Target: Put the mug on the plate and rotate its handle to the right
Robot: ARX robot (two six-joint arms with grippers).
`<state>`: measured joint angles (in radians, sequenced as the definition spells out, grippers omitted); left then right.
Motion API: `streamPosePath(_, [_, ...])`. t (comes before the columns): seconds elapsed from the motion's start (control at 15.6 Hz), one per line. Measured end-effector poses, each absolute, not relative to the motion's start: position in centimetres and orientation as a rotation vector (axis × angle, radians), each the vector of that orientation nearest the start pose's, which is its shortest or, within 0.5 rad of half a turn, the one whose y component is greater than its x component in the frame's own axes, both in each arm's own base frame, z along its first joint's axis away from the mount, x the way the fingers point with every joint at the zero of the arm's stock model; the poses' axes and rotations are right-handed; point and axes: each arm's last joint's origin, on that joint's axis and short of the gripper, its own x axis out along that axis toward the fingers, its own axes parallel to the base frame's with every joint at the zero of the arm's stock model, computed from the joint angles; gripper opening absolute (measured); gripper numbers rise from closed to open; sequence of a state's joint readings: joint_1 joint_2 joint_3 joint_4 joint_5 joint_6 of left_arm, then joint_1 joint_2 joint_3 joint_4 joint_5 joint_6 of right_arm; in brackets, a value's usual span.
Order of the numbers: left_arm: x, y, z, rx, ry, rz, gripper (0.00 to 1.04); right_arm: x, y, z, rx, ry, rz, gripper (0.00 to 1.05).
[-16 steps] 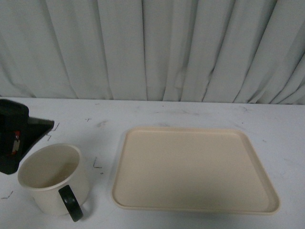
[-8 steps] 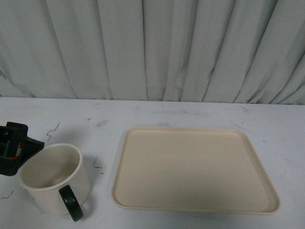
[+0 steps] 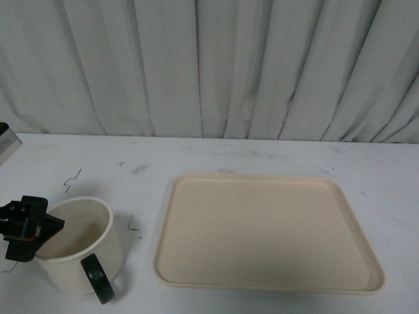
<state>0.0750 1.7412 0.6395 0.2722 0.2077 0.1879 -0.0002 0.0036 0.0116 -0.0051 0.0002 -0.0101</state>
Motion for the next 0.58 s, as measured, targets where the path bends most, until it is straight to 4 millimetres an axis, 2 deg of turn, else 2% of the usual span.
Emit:
streamPosePath(0.45, [29.3, 0.3, 9.5, -0.013, 0.871, -0.174, 0.17, 9.7, 0.0, 16.7, -0.01, -0.003, 0.0, 0.98])
streamPosePath(0.51, [29.2, 0.1, 9.7, -0.021, 0.877, -0.17, 0.07, 9.7, 0.0, 16.7, -0.01, -0.003, 0.0, 0.98])
streamPosePath(0.58, [29.2, -0.2, 10.3, -0.016, 0.872, -0.16, 0.03, 9.7, 0.0, 16.7, -0.01, -0.003, 0.0, 0.98])
